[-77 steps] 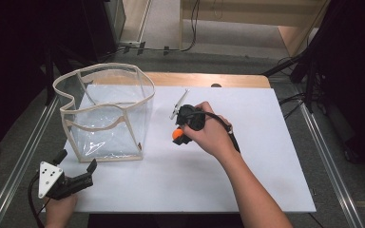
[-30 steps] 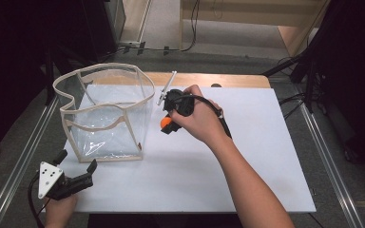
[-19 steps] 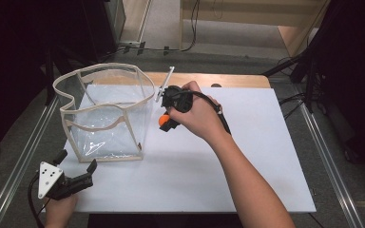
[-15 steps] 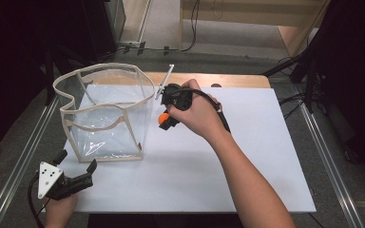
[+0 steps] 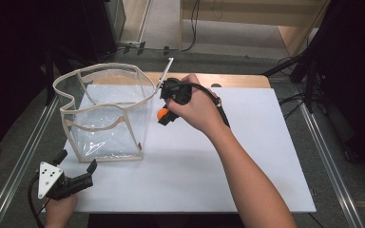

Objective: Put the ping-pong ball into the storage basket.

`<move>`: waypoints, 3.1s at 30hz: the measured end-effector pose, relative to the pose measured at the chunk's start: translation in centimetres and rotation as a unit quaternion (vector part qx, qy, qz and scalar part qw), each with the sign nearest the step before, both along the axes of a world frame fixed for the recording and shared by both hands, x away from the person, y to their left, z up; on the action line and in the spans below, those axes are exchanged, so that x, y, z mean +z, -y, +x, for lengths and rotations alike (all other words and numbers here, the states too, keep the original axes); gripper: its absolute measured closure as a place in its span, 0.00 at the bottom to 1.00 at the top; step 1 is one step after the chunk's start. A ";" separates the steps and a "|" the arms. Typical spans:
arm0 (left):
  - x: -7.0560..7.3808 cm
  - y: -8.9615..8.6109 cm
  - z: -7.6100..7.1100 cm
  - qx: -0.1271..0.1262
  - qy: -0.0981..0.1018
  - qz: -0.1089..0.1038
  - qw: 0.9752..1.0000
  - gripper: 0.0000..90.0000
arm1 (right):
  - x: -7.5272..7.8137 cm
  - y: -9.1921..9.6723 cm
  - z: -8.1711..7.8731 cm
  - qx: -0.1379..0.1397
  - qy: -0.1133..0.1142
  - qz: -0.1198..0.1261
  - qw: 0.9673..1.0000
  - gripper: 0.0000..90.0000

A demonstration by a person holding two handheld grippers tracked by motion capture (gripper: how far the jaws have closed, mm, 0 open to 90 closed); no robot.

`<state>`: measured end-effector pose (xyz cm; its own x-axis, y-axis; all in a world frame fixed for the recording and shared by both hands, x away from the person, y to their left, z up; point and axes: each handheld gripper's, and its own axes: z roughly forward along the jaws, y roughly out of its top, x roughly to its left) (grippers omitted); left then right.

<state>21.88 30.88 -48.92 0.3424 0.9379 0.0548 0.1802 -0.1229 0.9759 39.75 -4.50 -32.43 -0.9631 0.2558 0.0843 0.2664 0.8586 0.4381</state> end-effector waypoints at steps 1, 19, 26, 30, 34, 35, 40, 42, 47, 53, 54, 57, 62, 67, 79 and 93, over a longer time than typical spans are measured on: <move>0.0 0.0 0.0 0.000 0.000 0.000 1.000 0.00 | 0.1 0.0 0.1 0.002 0.001 0.000 1.000 0.54; 0.0 0.0 0.0 -0.001 0.000 -0.001 1.000 0.00 | 2.1 -0.8 0.7 0.006 0.006 0.001 1.000 0.54; 0.0 0.0 0.0 -0.001 0.001 -0.003 1.000 0.00 | 2.8 -1.0 0.9 0.013 0.010 -0.002 1.000 0.54; 0.0 0.0 0.0 -0.001 0.001 -0.001 1.000 0.00 | 3.2 -1.2 1.0 0.012 0.010 -0.003 1.000 0.54; 0.0 0.0 0.0 -0.001 0.001 -0.003 1.000 0.00 | 3.5 -1.4 1.3 0.011 0.010 -0.004 1.000 0.54; 0.0 0.0 0.0 -0.001 0.001 -0.003 1.000 0.00 | 3.5 -1.4 1.3 0.011 0.011 -0.005 1.000 0.54; 0.0 0.0 0.0 -0.001 0.000 -0.003 1.000 0.00 | 4.1 -1.7 1.4 0.014 0.013 -0.005 1.000 0.54; 0.0 0.0 0.0 -0.001 0.001 -0.003 1.000 0.00 | 4.2 -1.8 1.5 0.014 0.013 -0.005 1.000 0.54; 0.0 -0.1 0.0 -0.001 0.001 -0.003 1.000 0.00 | 4.4 -2.2 1.7 0.015 0.014 -0.003 1.000 0.54; 0.0 -0.1 0.0 -0.002 0.001 -0.001 1.000 0.00 | 4.7 -2.7 1.8 0.018 0.015 -0.005 1.000 0.54; 0.0 -0.1 0.0 -0.002 0.001 -0.002 1.000 0.00 | 4.7 -2.7 1.9 0.020 0.016 -0.006 1.000 0.54; 0.0 -0.1 0.0 -0.002 0.000 -0.001 1.000 0.00 | 5.0 -3.0 2.0 0.019 0.015 -0.006 1.000 0.54; 0.0 -0.1 0.0 -0.002 0.001 -0.003 1.000 0.00 | 5.1 -3.6 2.1 0.022 0.015 -0.006 1.000 0.54; 0.0 -0.1 0.0 -0.002 0.001 -0.004 1.000 0.00 | 5.3 -3.9 2.3 0.022 0.018 -0.005 1.000 0.54; 0.0 -0.1 0.0 -0.001 0.000 -0.003 1.000 0.00 | 6.3 -4.7 3.1 0.014 0.022 -0.004 1.000 0.54; 0.0 -0.1 0.0 -0.002 0.000 -0.004 1.000 0.00 | 5.1 -5.2 5.4 -0.024 0.017 -0.012 0.999 0.54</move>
